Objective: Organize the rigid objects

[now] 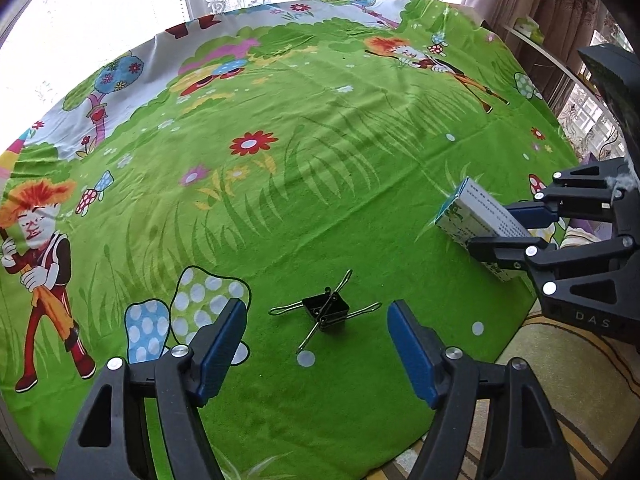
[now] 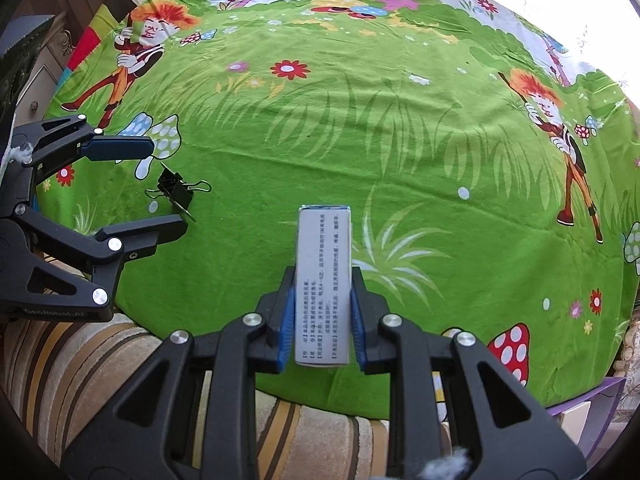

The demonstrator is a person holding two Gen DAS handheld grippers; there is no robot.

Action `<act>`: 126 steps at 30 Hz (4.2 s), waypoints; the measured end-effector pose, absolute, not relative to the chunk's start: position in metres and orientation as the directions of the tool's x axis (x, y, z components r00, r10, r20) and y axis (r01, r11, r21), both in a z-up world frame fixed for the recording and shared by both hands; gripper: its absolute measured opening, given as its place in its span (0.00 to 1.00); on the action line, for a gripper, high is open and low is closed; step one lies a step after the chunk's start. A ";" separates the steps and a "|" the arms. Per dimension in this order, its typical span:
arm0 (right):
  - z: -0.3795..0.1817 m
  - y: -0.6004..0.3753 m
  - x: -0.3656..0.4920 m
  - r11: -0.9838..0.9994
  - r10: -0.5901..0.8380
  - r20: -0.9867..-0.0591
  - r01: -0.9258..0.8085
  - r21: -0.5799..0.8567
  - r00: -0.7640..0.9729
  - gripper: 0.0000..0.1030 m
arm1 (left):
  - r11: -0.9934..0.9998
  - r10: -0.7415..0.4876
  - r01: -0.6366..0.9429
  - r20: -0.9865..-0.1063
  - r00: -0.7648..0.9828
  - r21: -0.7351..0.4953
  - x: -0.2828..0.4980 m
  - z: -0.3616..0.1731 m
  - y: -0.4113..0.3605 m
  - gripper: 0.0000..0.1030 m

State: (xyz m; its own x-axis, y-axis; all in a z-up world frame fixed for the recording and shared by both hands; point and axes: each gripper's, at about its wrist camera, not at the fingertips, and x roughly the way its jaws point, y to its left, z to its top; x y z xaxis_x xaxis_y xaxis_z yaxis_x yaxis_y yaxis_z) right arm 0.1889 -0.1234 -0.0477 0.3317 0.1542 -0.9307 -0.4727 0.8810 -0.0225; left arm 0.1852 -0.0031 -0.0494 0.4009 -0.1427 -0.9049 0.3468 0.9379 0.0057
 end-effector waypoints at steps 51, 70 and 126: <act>0.013 -0.186 0.117 0.948 0.155 -0.852 -0.318 -0.014 0.500 0.27 | 0.920 -0.281 0.381 -0.822 0.494 -0.086 0.118 0.036 -0.068 0.60; 0.052 -0.322 0.028 0.998 0.051 -0.789 -0.066 0.014 0.613 0.27 | 0.846 -0.448 0.495 -0.768 0.458 -0.198 0.052 0.069 -0.170 0.60; 0.067 -0.439 -0.056 0.948 -0.251 -0.725 0.316 -0.048 0.642 0.75 | 0.810 -0.491 0.486 -0.833 0.254 -0.328 0.013 0.019 -0.299 0.99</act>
State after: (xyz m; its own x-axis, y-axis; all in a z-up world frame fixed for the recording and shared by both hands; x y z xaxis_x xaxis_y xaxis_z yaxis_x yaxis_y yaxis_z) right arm -0.0560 -0.4391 0.0672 0.6417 -0.2510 -0.7247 0.3159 0.9476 -0.0485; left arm 0.0131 -0.2993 0.0192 0.2544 -0.4906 -0.8334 0.4863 0.8098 -0.3283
